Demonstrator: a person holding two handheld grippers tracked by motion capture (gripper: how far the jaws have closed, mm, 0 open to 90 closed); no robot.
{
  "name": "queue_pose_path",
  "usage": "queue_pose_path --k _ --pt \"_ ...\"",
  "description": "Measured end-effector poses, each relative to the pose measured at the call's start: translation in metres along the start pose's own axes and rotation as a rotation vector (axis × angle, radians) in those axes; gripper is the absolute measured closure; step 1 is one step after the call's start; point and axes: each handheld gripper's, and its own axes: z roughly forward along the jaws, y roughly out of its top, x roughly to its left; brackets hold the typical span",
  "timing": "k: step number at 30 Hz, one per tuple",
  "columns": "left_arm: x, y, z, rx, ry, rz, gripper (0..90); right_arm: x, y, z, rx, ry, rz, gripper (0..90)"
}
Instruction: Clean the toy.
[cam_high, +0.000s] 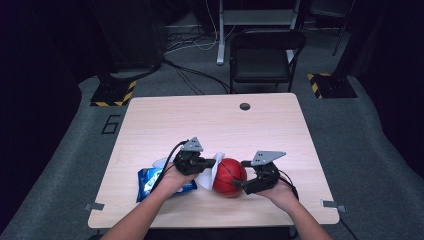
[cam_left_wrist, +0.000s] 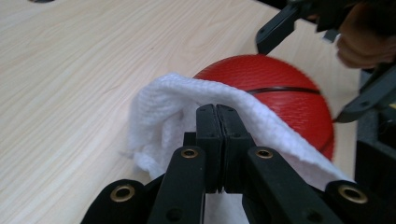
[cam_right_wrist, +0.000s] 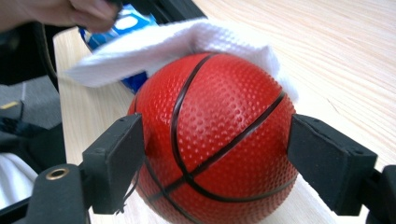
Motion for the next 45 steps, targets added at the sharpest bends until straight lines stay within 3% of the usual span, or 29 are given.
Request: queue_pose_path --k 4,6,11,16,19,21,26,35,43,45 --pt "-0.001 -0.002 0.002 -0.009 0.005 -0.003 88.6 0.002 -0.007 -0.003 0.043 -0.022 -0.032 19.0" --pt "0.001 -0.003 0.003 -0.009 0.024 -0.011 88.7 0.002 -0.015 -0.003 0.074 -0.031 -0.022 20.7" --pt "0.001 -0.004 0.001 0.000 0.037 -0.017 88.7 0.002 -0.021 -0.004 0.071 -0.030 -0.002 23.7" --pt "0.001 -0.005 0.000 -0.002 0.028 -0.013 88.7 0.005 -0.001 -0.007 -0.012 -0.028 0.002 19.2" --pt "0.001 -0.004 0.000 -0.005 0.025 -0.015 88.7 0.007 0.011 0.000 -0.007 -0.059 -0.037 18.7" --pt "0.002 -0.004 -0.001 0.003 0.038 -0.008 88.7 0.005 0.012 0.005 0.006 -0.034 -0.020 18.6" --pt "0.011 -0.002 -0.013 -0.035 0.040 -0.035 88.4 0.002 0.009 0.007 -0.008 -0.027 -0.003 18.2" --pt "0.010 0.016 -0.033 -0.060 0.068 0.007 87.8 0.002 0.006 0.007 -0.004 -0.039 -0.014 18.6" --pt "0.019 0.021 -0.056 -0.095 0.112 0.000 88.2 0.001 0.004 0.007 -0.011 -0.038 -0.005 18.7" --pt "0.021 0.020 -0.055 -0.097 0.101 -0.016 88.4 0.001 0.004 0.007 -0.012 -0.037 -0.008 18.7"
